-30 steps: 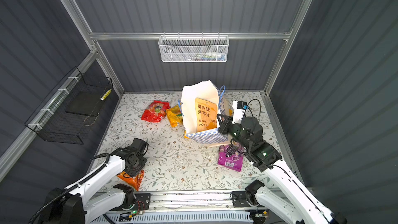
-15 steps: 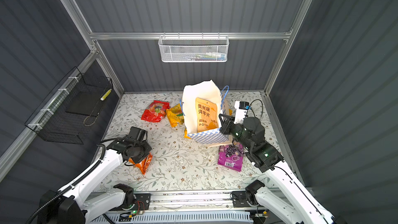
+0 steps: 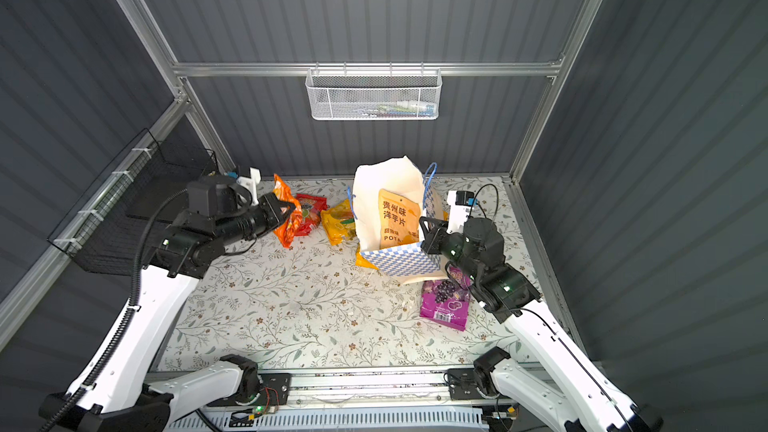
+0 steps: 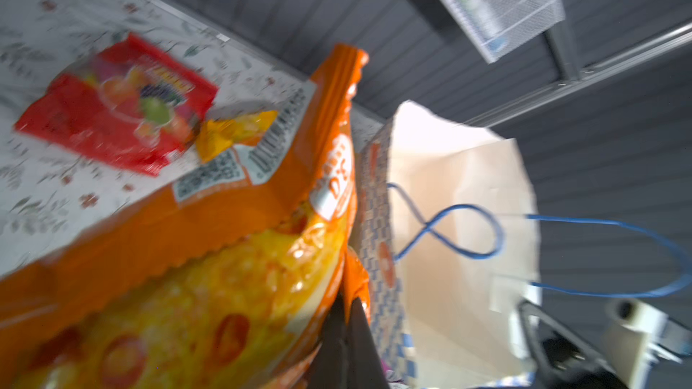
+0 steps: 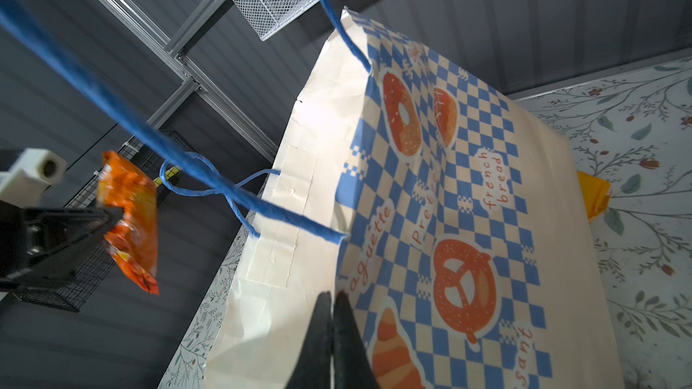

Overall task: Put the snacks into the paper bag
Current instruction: 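Lift the orange chip bag and carry it above the paper bag opening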

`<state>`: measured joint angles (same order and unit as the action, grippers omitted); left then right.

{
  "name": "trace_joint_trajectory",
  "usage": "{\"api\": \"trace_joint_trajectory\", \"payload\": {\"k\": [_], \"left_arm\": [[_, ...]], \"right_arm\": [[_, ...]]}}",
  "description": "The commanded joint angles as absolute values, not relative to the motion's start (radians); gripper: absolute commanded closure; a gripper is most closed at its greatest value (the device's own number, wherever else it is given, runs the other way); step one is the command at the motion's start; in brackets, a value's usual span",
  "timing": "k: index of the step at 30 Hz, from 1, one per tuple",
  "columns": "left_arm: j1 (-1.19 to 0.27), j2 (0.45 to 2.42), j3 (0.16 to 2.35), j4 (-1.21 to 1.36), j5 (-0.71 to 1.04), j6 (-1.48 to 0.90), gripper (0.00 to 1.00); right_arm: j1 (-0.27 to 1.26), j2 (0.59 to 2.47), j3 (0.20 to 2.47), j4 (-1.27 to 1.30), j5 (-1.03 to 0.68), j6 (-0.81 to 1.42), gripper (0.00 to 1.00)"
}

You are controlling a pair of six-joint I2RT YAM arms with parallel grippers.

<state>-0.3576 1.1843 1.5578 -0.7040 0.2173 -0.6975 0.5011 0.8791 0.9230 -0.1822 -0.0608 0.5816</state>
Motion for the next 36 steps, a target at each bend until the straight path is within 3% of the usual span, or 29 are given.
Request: {"api": "trace_joint_trajectory", "payload": {"k": [1,6,16,27,36], "left_arm": [[-0.395,1.262,1.709,-0.666,0.322,-0.639,1.00],[-0.576,1.431,1.932,-0.666,0.290,-0.588,1.00],[-0.787,1.806,2.286,-0.798,0.261,-0.466,1.00],[-0.794,1.868,2.138,-0.766,0.189,-0.473,1.00],[-0.793,1.994,2.218,-0.787,0.167,-0.452,1.00]], "right_arm": [[0.494,0.890,0.961,-0.204,-0.079,0.563,1.00],[0.493,0.907,1.003,-0.227,-0.095,0.559,1.00],[0.491,0.960,1.051,-0.231,-0.157,0.577,1.00],[0.492,0.953,1.042,-0.229,-0.148,0.580,1.00],[0.493,0.953,1.028,-0.220,-0.165,0.587,1.00]]}}
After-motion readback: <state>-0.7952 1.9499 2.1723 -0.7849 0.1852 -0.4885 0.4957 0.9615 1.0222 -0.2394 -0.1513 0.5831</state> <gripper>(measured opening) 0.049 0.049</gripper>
